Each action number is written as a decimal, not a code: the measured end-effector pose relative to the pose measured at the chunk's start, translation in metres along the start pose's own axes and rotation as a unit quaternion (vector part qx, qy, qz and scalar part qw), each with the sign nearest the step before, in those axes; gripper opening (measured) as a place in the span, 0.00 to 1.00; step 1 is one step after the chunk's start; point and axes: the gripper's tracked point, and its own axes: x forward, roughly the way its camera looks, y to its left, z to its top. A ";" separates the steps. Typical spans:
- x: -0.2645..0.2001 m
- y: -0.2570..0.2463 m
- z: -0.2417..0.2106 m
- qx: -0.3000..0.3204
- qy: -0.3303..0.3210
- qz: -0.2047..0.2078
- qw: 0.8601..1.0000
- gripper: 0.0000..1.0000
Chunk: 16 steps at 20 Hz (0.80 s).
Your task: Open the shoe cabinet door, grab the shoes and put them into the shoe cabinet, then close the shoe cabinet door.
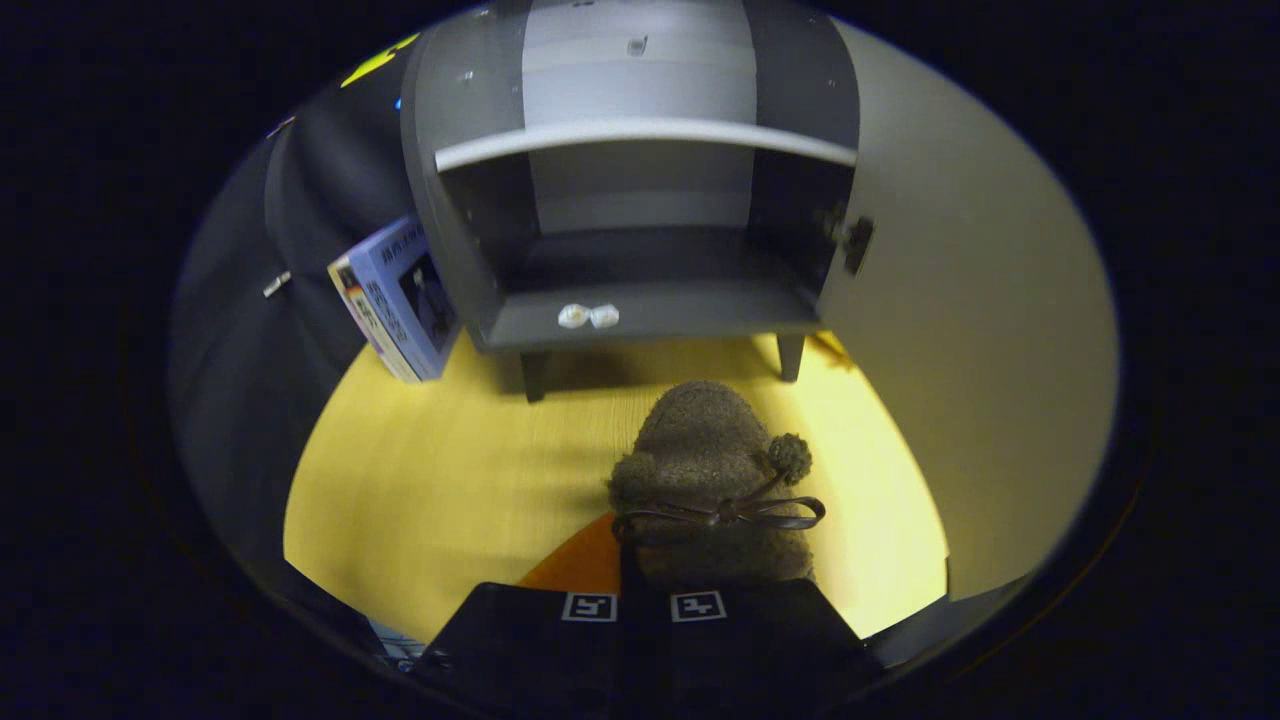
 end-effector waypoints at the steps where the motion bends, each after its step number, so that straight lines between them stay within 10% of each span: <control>1: -0.007 -0.002 0.017 0.002 -0.010 0.000 1.000 0.05; 16: -0.023 0.017 0.236 -0.001 -0.125 0.026 0.992 0.05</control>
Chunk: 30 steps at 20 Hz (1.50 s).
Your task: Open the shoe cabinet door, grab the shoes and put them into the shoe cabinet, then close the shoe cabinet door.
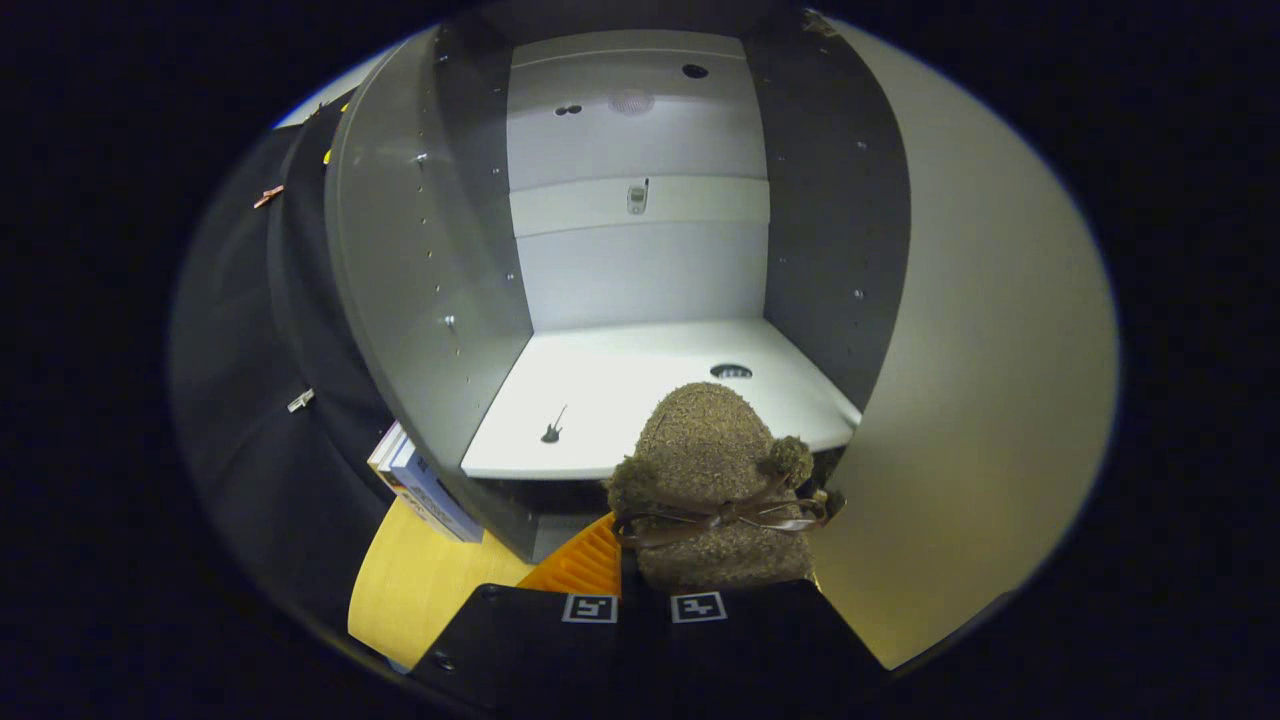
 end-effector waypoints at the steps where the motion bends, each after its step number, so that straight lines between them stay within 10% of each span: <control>1: 0.008 0.004 0.014 -0.002 -0.008 0.001 1.000 0.05; 10: 0.099 0.012 0.099 -0.011 -0.027 -0.003 1.000 0.05; 22: 0.205 0.007 0.093 0.010 0.034 -0.010 0.999 0.08; 30: 0.178 0.007 0.079 -0.017 0.032 -0.019 0.999 0.59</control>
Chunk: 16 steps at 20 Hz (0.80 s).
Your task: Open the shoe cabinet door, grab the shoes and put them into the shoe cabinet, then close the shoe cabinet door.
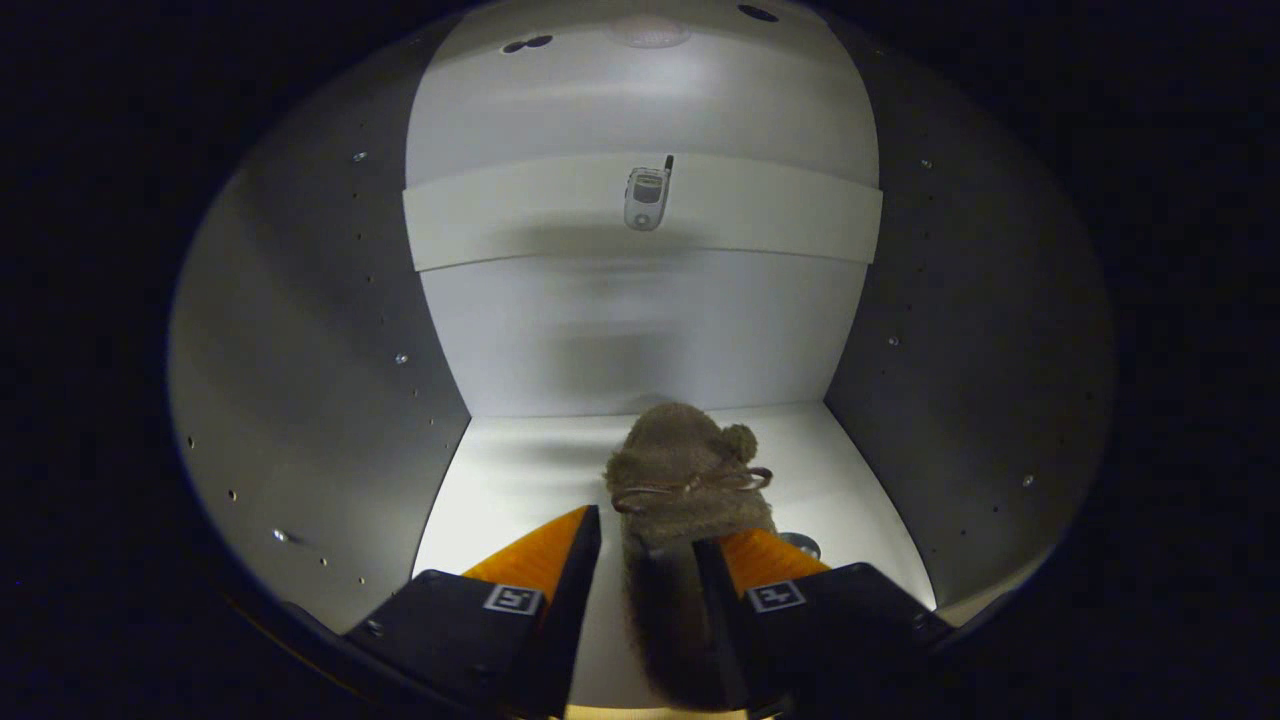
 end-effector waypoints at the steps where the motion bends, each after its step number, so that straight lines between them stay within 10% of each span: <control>1: -0.005 0.001 0.001 0.010 -0.007 0.003 1.000 0.73; 4: -0.023 0.000 0.003 0.036 -0.025 0.008 0.999 0.93; 16: -0.179 -0.009 -0.017 0.030 -0.110 0.000 0.993 0.98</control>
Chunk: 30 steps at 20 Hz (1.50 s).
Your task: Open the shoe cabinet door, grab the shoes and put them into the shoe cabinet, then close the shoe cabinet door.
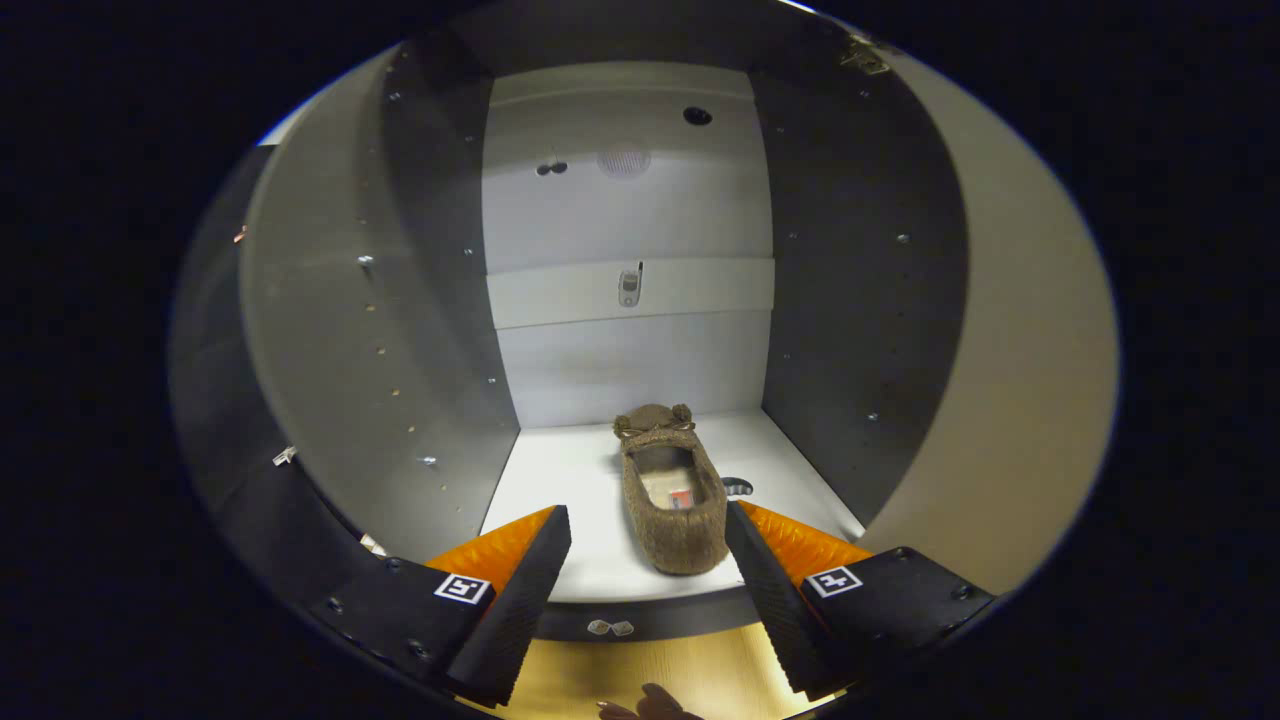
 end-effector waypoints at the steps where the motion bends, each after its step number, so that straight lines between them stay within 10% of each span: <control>1: -0.015 -0.001 0.002 0.003 -0.010 0.001 1.000 0.98; 13: -0.210 -0.042 0.013 0.015 -0.118 -0.013 0.993 0.98; 30: -0.385 -0.277 0.012 0.034 -0.174 -0.162 0.971 0.98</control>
